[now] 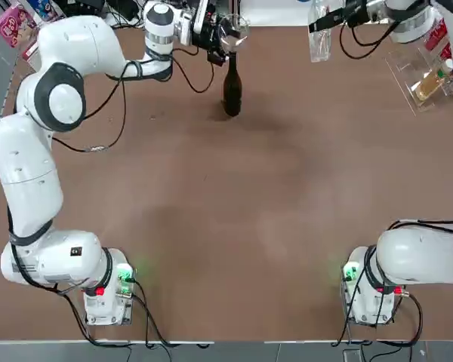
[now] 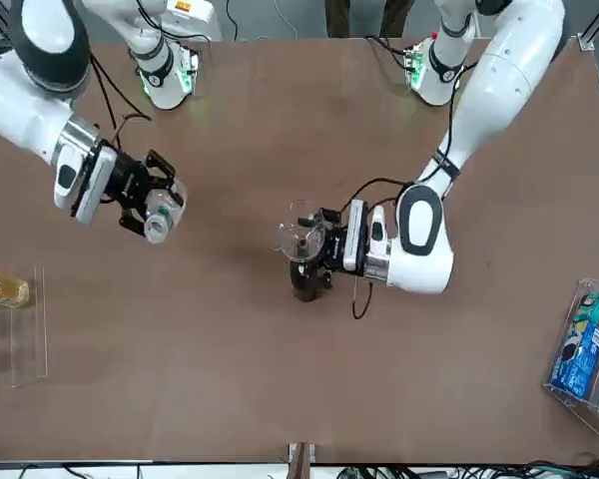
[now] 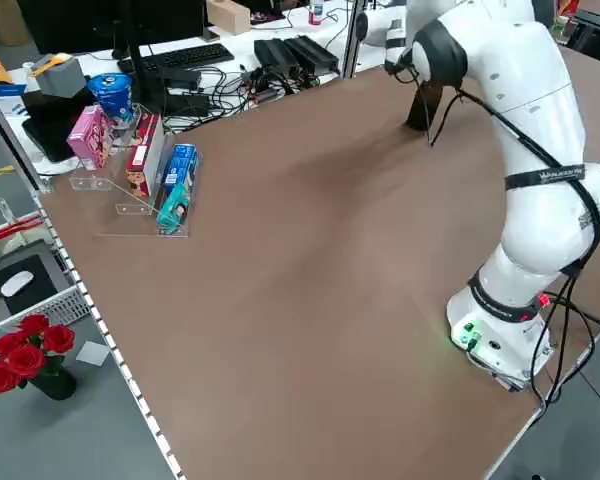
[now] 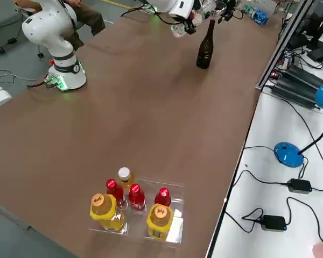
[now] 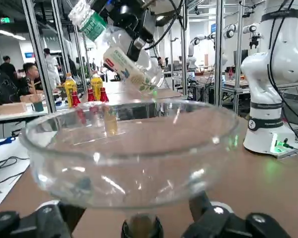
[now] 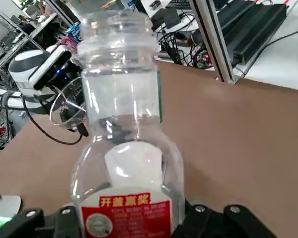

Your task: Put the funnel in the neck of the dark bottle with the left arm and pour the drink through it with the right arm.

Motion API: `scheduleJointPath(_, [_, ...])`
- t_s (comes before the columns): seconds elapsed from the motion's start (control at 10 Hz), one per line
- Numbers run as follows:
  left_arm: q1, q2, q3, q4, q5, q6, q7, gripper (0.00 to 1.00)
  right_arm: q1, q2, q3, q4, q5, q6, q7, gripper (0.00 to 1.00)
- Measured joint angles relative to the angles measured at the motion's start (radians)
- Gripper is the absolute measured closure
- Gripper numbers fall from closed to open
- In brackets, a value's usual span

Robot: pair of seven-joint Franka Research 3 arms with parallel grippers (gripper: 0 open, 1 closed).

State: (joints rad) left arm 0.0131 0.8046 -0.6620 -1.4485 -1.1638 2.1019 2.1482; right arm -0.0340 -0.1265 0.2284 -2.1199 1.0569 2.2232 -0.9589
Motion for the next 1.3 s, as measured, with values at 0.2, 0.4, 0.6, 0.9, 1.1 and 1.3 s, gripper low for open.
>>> scheduleJointPath(0.2, [0.004,0.005,0.000,0.001,-0.001,0.001,0.005,0.28,-0.001,-0.025,0.054,-0.001,-0.057,0.037,0.124,0.49])
scheduleJointPath(0.4, [0.012,0.005,0.000,0.001,-0.011,0.001,0.005,0.36,0.000,-0.051,0.131,0.000,-0.138,0.074,0.305,0.49])
scheduleJointPath(0.6, [0.013,0.006,0.000,0.001,-0.025,0.001,0.005,0.43,0.000,-0.074,0.198,0.004,-0.233,0.094,0.502,0.49])
scheduleJointPath(0.9, [0.010,0.023,0.000,0.000,-0.049,0.001,0.005,0.53,-0.001,-0.085,0.280,0.052,-0.381,0.101,0.744,0.48])
scheduleJointPath(1.1, [0.010,0.028,-0.001,0.000,-0.058,0.001,0.005,0.60,-0.001,-0.086,0.347,0.087,-0.472,0.101,0.904,0.48])
scheduleJointPath(1.3, [0.010,0.029,-0.001,0.000,-0.059,0.001,0.005,0.68,-0.001,-0.073,0.410,0.124,-0.594,0.101,1.079,0.48])
